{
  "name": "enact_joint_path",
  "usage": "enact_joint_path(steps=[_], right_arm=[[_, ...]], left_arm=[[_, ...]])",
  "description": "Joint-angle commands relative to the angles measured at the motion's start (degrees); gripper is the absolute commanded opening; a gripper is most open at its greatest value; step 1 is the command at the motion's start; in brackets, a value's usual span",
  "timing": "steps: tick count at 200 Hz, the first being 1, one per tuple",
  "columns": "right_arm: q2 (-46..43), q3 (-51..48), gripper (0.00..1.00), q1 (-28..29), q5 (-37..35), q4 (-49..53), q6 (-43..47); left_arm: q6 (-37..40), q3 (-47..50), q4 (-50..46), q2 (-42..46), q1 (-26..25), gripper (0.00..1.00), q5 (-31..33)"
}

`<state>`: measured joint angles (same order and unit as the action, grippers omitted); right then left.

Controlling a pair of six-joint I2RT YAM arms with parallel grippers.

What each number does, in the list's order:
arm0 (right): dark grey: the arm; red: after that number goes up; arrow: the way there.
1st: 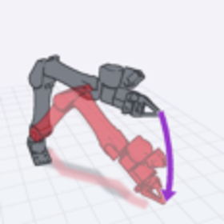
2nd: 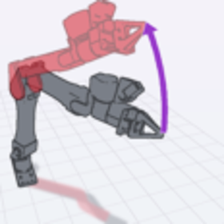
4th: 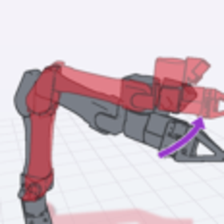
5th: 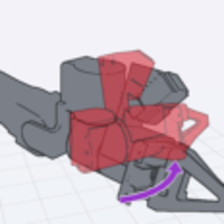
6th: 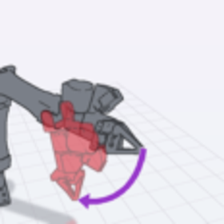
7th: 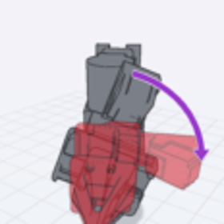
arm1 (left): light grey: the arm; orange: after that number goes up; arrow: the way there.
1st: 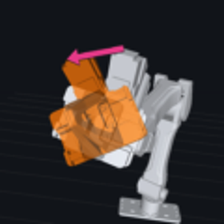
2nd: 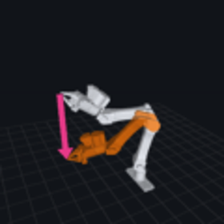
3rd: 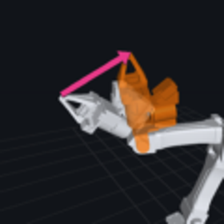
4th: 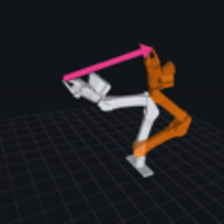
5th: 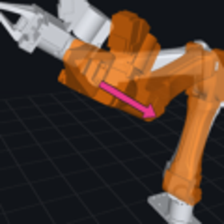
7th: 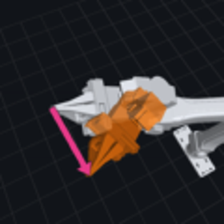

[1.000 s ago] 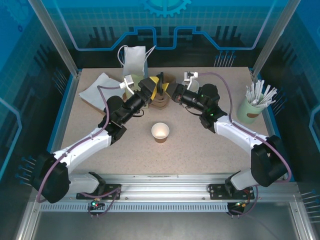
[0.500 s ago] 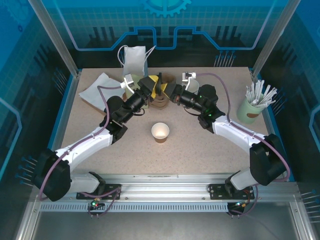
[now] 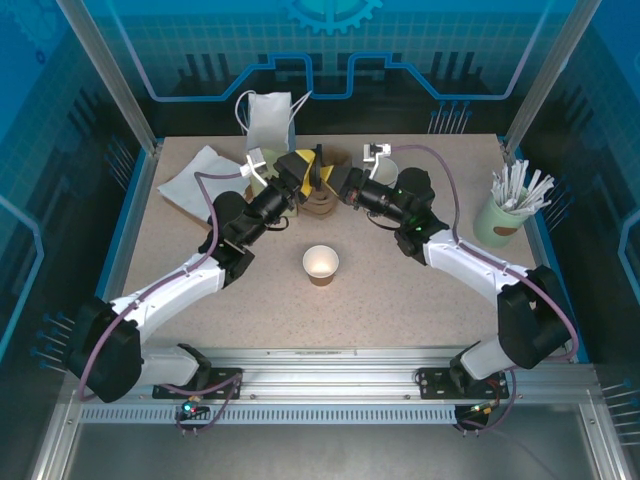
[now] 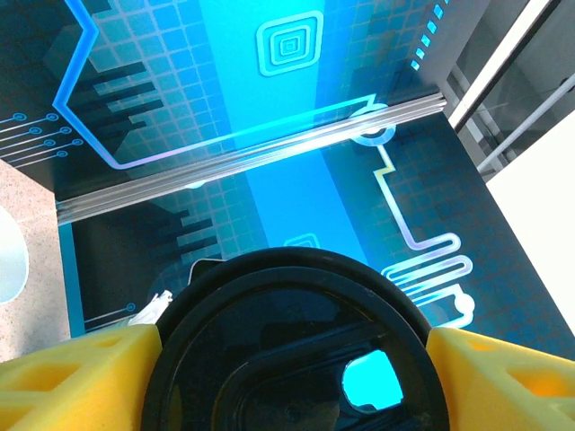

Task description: Pack the takeout coffee

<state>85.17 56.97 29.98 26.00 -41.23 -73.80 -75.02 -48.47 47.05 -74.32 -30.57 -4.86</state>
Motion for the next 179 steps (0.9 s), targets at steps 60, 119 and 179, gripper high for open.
enact_joint_path(steps=[60,119,179], right_arm=[[0.94,1.65,0.21,0.26,-0.46,-1.02,0.22],[-10.04,-4.2,0.55,-5.24,-3.62,19.58,15.83],[-21.46,-2.58,0.67,-6.85,-16.95,56.17,46.41]], left_arm=[[1.3,2.81,2.88,0.38,0.12,0.66,0.67],[19.77,8.74,-12.23,6.93,0.78,0.65,8.39],[53.78,8.83,-33.79,8.35,-8.97,0.66,21.17]])
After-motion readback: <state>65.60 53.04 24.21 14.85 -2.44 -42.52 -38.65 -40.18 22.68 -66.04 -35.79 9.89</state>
